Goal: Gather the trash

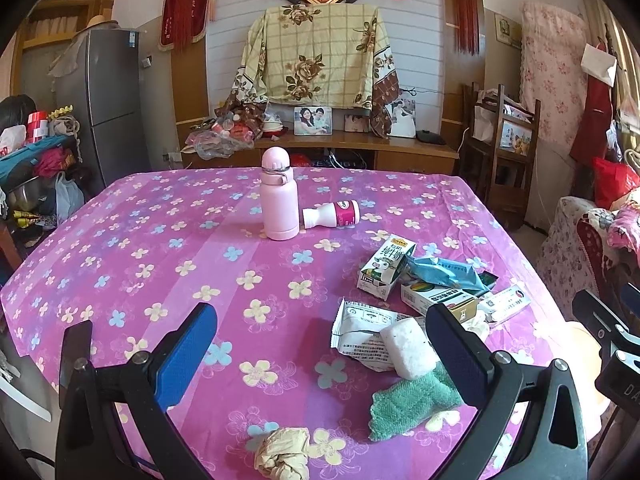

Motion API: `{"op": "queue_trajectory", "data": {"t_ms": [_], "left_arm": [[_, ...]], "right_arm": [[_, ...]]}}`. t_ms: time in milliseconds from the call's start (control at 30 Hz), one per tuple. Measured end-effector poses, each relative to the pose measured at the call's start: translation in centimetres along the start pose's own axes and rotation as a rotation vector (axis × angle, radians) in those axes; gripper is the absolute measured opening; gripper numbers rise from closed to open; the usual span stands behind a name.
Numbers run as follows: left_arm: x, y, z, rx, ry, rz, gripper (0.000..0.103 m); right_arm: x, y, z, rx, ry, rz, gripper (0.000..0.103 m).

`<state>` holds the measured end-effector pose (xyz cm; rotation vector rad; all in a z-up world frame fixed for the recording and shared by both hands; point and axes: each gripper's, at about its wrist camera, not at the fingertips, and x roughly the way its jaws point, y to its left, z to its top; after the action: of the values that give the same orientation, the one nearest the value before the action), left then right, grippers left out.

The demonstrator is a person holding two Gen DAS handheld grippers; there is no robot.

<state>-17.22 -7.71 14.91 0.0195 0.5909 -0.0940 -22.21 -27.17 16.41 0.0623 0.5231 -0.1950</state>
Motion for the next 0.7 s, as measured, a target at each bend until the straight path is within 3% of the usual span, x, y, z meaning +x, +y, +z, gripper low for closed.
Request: {"op": "queue_trajectory", "data": {"t_ms": [700], "left_arm": [[-0.31, -0.37, 0.09, 0.003, -0.007, -0.004, 0.103]], "right_arm": [[-0.06, -0.10, -0.19, 0.011, -0.003, -0.004, 0.103]]}}
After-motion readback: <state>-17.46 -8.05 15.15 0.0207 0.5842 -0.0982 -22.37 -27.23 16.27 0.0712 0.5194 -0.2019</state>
